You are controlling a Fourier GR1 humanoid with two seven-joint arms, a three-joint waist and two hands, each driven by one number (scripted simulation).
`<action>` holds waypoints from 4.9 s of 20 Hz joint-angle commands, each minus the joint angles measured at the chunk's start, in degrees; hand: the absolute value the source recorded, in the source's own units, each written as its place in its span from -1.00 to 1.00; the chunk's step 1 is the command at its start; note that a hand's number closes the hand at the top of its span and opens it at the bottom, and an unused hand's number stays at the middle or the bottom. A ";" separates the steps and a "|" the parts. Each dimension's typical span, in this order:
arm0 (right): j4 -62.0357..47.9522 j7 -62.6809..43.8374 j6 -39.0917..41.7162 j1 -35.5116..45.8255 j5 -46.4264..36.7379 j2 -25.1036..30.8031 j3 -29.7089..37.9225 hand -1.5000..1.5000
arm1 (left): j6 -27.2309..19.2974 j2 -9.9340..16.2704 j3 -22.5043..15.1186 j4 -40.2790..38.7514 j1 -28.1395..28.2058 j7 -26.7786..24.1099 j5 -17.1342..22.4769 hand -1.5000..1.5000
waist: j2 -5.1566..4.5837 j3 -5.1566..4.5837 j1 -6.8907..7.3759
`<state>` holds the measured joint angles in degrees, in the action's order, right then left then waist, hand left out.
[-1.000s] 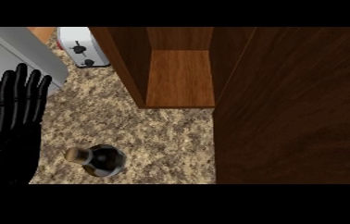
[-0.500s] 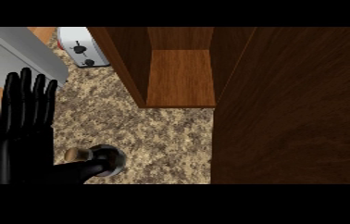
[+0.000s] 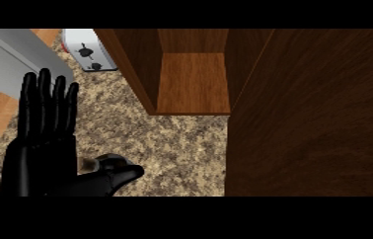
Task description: Pick up the wine, place it into the cabinet and close the cabinet
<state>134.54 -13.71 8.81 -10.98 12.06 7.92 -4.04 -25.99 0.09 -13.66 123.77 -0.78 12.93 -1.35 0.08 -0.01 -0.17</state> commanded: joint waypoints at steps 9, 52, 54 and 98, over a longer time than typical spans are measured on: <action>3.97 -5.00 2.73 0.38 4.03 0.04 4.07 -1.00 | -5.37 -0.09 -6.58 1.78 2.56 1.60 -4.48 -1.00 | 0.01 0.02 0.06; 5.09 -11.51 2.19 5.71 2.52 -3.21 4.66 -1.00 | 8.26 1.80 8.16 -17.14 23.17 -26.74 11.71 -1.00 | -0.03 -0.01 0.15; 4.02 -12.08 1.15 7.40 -1.34 -4.50 0.89 -1.00 | 8.70 3.55 10.05 -14.14 23.69 -23.54 12.31 -1.00 | -0.03 0.00 0.27; 3.20 -9.71 3.71 5.89 -0.67 -4.45 4.44 -1.00 | 27.71 -0.03 19.35 -67.11 8.29 -54.57 20.13 -1.00 | -0.05 0.00 0.13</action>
<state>137.69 -22.63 12.03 -5.99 9.28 2.37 -1.95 0.76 0.97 6.46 57.98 8.35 -40.72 16.86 0.02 -0.01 -0.07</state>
